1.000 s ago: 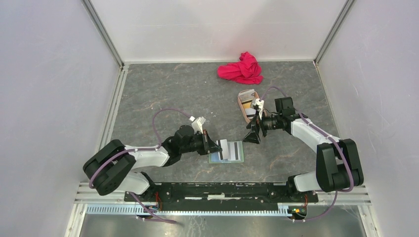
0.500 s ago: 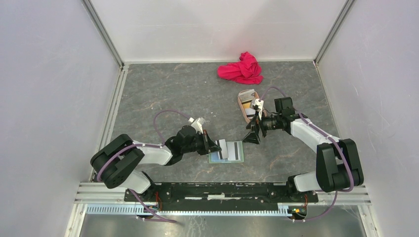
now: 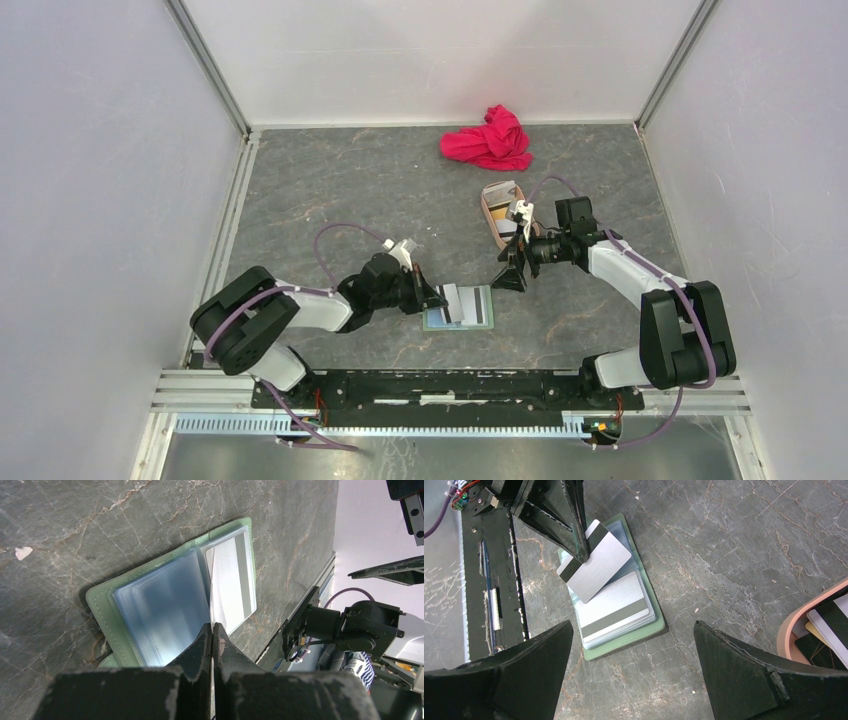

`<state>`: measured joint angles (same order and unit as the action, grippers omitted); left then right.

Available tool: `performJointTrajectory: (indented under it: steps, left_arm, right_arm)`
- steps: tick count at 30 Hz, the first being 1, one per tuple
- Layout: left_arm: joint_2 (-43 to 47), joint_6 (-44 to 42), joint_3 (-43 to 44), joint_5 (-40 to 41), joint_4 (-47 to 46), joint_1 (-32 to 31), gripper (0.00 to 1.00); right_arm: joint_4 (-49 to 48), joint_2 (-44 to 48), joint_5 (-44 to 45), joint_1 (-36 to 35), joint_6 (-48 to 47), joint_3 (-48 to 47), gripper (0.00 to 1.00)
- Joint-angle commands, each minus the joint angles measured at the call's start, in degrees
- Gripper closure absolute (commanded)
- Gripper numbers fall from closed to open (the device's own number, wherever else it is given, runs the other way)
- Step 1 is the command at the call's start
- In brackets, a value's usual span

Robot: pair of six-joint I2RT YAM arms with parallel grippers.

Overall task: Put the credit cards into the card holder
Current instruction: Insert the credit card into the card holder.

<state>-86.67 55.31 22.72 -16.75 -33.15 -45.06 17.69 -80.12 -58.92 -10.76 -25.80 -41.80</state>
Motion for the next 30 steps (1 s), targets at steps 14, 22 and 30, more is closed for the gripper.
performJointTrajectory:
  steps: [14, 22, 30]
  left_arm:
    - [-5.7, 5.1, 1.6, -3.7, -8.3, 0.2, 0.98]
    - [-5.3, 7.6, 0.4, -5.1, -9.6, 0.2, 0.98]
    - [-4.1, 5.8, 1.0, -5.6, -2.2, 0.2, 0.98]
  right_arm:
    - [-1.3, 0.5, -1.2, -0.3, 0.0, 0.1, 0.02]
    - [-1.3, 0.6, -1.5, -0.3, 0.0, 0.1, 0.02]
    - [-1.4, 0.3, -1.6, -0.3, 0.1, 0.3, 0.02]
